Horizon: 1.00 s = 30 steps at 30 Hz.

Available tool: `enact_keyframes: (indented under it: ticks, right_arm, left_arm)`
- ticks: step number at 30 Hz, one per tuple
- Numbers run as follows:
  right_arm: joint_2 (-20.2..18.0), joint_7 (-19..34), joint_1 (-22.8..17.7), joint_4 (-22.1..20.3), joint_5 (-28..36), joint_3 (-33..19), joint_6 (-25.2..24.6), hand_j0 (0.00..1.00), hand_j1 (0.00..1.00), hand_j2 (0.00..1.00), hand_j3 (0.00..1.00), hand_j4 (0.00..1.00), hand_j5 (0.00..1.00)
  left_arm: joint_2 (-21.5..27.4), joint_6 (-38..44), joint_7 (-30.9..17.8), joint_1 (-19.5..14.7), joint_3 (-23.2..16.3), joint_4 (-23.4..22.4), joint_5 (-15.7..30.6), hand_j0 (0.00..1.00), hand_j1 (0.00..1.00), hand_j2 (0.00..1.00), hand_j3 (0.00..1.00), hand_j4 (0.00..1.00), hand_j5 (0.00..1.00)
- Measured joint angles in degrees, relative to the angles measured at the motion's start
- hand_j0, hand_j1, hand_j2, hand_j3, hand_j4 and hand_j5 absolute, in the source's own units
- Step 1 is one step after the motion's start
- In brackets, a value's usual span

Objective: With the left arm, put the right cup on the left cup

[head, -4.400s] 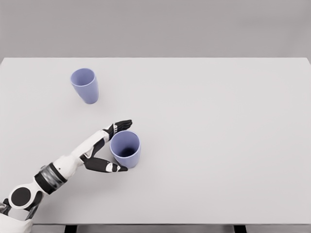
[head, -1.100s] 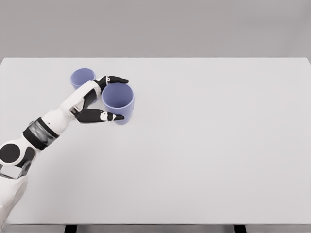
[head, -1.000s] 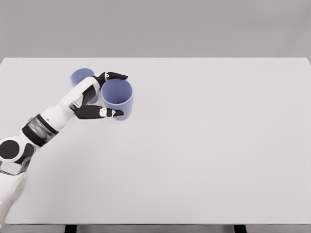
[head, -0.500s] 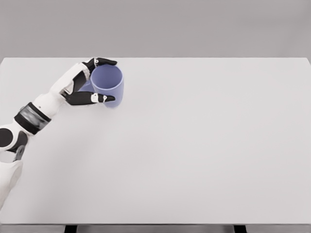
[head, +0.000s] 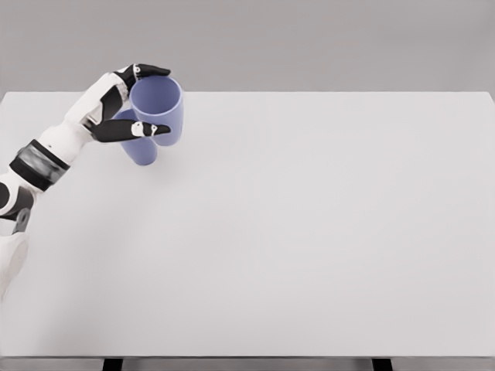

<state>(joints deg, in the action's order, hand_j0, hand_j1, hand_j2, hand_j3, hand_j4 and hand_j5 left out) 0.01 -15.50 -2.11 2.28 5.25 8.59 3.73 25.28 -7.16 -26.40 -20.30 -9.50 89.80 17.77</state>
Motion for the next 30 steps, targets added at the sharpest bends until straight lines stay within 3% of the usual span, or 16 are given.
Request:
enact_keyframes:
  ticks: [23, 30]
  right_arm:
    - [0.0, 0.0, 0.0, 0.0, 0.0, 0.0, 0.0, 1.00, 1.00, 1.00, 1.00, 1.00, 1.00]
    - [0.0, 0.0, 0.0, 0.0, 0.0, 0.0, 0.0, 1.00, 1.00, 1.00, 1.00, 1.00, 1.00]
  left_arm:
    - [0.0, 0.0, 0.0, -8.1, 0.5, -11.1, -0.1, 0.71, 0.71, 0.71, 0.71, 0.71, 0.71]
    - [0.0, 0.0, 0.0, -9.0, 0.6, -14.7, -0.2, 0.71, 0.71, 0.71, 0.71, 0.71, 0.71]
